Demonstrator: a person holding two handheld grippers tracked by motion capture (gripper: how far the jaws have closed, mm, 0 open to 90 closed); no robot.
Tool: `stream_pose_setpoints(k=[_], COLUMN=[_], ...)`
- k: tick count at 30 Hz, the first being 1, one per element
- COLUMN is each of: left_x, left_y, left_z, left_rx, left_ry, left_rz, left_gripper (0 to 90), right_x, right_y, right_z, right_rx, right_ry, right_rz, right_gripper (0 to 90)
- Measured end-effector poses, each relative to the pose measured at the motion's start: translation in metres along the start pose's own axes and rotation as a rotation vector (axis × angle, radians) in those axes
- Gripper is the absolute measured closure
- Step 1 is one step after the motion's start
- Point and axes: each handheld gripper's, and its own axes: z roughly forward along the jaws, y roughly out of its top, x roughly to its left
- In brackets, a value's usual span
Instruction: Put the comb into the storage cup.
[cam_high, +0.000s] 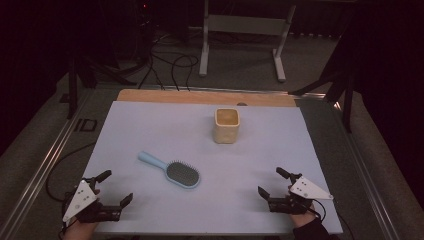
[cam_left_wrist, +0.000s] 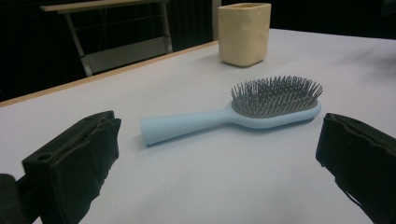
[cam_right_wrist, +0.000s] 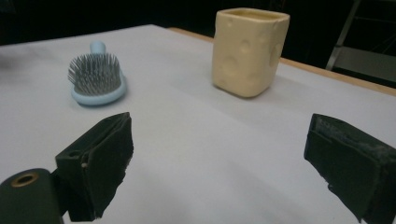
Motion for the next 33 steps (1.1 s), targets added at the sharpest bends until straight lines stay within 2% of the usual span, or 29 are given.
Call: stream_pose_setpoints(k=[13, 18, 19, 24, 33], left_x=[-0.0019, -0.0030, -0.0030, -0.0067, -0.0068], left_y=[-0.0001, 0.0008, 0.0009, 0.0029, 0.0052], left_z=[0.0001, 0.0013, 0.0015, 0.0025, 0.0030], left_rx=[0.002, -0.002, 0.004, -0.001, 0.003], left_ry=[-0.003, -0.008, -0.009, -0.020, -0.015], left_rz=[0.021, 0.025, 0.027, 0.020, 0.014], left_gripper=[0.0, 0.0, 0.0, 0.0, 0.0], right_x=[0.0023, 0.0024, 0.0025, 0.0046, 0.0035], right_y=[0.0003, 0.0019, 0.0026, 0.0030, 0.0026], right_z=[-0.0005, -0.0033, -0.0048, -0.0048, -0.0052], right_rx=[-0.001, -0.024, -0.025, -0.012, -0.018], right_ry=[-0.016, -0.011, -0.021, -0.060, -0.058], right_rz=[-0.019, -0.011, -0.019, -0.042, -0.037], right_gripper=[8.0, 8.0, 8.0, 8.0, 8.1])
